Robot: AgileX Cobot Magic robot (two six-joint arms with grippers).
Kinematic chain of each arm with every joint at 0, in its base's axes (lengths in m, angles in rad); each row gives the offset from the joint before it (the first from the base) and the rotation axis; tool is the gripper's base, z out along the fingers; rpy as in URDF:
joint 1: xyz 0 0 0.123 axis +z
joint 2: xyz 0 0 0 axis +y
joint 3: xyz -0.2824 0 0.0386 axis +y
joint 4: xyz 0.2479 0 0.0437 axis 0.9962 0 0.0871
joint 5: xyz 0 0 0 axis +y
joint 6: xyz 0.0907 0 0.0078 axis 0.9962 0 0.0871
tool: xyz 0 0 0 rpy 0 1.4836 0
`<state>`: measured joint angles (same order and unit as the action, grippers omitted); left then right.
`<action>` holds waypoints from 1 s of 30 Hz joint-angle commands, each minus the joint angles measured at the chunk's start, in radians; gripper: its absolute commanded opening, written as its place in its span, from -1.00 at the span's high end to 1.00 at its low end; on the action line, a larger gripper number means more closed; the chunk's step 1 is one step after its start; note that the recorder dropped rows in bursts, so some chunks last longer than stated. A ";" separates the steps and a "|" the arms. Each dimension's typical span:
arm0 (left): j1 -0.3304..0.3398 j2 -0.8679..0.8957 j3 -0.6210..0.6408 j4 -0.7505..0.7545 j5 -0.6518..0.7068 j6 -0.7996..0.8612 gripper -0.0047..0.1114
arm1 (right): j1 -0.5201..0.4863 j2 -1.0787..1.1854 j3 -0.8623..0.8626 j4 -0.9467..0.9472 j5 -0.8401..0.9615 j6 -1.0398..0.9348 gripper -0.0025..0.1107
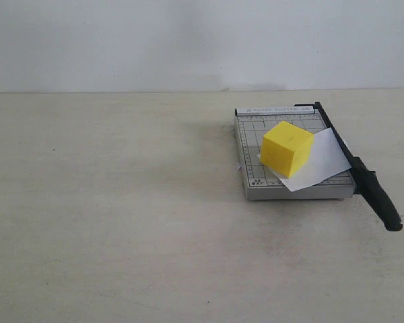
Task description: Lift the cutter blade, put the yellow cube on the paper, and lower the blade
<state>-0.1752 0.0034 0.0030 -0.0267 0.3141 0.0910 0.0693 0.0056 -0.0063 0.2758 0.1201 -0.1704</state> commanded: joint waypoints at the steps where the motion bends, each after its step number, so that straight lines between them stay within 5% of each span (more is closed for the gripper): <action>1: 0.002 -0.003 -0.003 -0.011 -0.001 0.005 0.83 | 0.000 -0.006 0.006 -0.069 -0.018 0.094 0.96; 30: 0.002 -0.003 -0.003 -0.011 -0.001 0.005 0.83 | 0.000 -0.006 0.006 -0.103 0.042 0.163 0.96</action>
<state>-0.1752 0.0034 0.0030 -0.0267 0.3141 0.0910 0.0693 0.0059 -0.0039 0.1804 0.1584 -0.0075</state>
